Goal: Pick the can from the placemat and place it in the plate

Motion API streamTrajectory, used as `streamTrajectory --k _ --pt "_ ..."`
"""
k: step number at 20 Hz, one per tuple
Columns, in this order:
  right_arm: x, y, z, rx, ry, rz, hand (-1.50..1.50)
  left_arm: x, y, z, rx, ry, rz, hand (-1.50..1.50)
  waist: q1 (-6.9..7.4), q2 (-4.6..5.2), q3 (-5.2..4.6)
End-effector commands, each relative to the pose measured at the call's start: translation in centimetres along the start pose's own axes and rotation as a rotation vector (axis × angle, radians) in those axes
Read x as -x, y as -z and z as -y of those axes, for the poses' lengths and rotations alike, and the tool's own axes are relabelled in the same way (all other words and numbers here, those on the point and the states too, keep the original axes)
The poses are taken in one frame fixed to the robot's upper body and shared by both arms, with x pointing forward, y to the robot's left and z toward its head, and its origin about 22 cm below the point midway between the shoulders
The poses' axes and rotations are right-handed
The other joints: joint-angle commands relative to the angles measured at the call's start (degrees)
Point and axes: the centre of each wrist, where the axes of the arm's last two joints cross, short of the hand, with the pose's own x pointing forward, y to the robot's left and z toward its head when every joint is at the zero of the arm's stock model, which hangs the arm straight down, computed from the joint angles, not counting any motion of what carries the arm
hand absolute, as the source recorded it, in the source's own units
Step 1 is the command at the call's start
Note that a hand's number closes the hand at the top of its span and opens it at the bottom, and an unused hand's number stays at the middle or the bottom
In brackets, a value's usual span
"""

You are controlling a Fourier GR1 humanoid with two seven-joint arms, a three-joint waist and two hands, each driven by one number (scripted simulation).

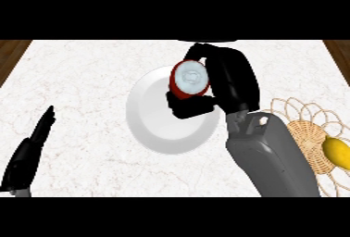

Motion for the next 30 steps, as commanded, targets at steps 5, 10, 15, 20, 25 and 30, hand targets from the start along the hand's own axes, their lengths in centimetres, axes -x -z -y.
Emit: streamTrajectory --k 5,10,15,20,25,30 --pt "0.1 3.6 -7.6 -0.123 -0.024 -0.073 1.50 -0.1 0.1 1.2 0.016 0.002 0.005 0.00 0.79 0.29 0.03" --pt "-0.5 4.8 -9.8 -0.202 -0.011 -0.077 1.50 -0.7 1.3 -0.1 0.009 0.000 -0.008 0.00 1.03 0.29 0.03" --pt "3.9 4.9 -12.0 -0.147 0.163 -0.289 -1.50 -1.8 0.8 0.4 0.023 0.001 0.022 0.00 1.70 0.46 0.08" --pt "1.7 5.3 -12.7 -0.108 0.197 -0.229 -1.50 -1.0 1.3 1.0 0.008 0.003 0.021 0.00 1.20 0.32 0.04" --pt "1.4 5.6 -11.1 0.085 0.394 -0.201 -1.50 0.7 0.6 1.1 0.007 0.010 -0.015 0.00 0.44 0.23 0.04" --pt "3.2 5.5 -10.4 0.243 0.481 -0.296 -1.50 0.9 -0.1 0.3 -0.002 -0.005 -0.010 0.00 -0.86 -0.16 0.04"
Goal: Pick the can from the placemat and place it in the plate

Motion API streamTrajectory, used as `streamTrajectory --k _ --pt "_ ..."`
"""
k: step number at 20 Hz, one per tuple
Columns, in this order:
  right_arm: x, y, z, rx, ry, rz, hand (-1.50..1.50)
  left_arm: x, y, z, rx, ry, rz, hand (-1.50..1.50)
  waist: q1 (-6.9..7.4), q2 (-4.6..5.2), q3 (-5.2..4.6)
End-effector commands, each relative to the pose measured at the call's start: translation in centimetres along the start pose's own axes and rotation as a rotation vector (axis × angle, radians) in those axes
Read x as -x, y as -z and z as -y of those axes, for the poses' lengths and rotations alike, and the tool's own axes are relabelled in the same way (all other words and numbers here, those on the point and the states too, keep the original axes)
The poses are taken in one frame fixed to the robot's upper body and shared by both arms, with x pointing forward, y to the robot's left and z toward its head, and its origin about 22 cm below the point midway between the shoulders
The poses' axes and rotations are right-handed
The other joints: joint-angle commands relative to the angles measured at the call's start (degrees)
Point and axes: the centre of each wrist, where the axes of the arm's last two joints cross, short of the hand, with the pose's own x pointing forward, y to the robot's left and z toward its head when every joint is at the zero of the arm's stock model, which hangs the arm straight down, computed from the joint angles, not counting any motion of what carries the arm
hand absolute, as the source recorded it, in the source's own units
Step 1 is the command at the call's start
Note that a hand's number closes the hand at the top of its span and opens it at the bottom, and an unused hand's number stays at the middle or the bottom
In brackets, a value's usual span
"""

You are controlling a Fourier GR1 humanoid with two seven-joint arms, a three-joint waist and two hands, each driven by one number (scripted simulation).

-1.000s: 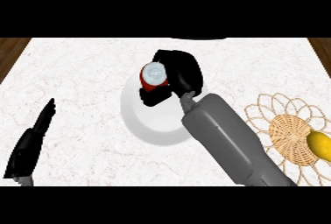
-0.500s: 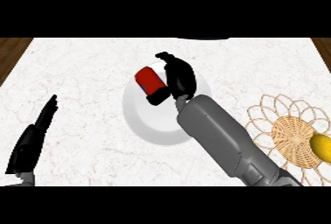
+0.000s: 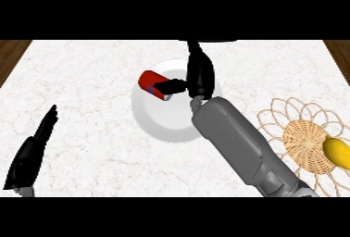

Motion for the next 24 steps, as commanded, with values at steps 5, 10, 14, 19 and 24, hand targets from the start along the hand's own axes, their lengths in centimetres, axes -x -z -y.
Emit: streamTrajectory --k 5,10,14,19,24 --pt "5.3 -0.2 6.3 0.178 0.275 -0.045 -1.50 0.1 -1.4 -0.9 -0.025 0.003 -0.022 0.00 -1.52 -0.30 0.12" --pt "10.2 -0.5 12.2 0.185 0.335 0.044 -1.50 0.2 -1.2 0.1 -0.039 0.000 -0.009 0.00 -1.42 -0.09 0.07" --pt "13.6 -1.4 16.9 0.155 0.308 0.099 -1.50 0.9 -1.1 -1.0 -0.022 0.005 0.006 0.00 -1.40 -0.18 0.02" --pt "16.6 -3.5 18.9 0.129 0.266 0.101 -1.50 0.8 -1.7 -1.1 -0.011 -0.002 0.006 0.00 -1.05 -0.19 0.00" --pt "18.1 -3.1 22.6 0.164 0.275 0.088 -1.50 -0.8 -1.0 -2.3 -0.019 -0.001 -0.016 0.00 -0.95 -0.20 0.00"
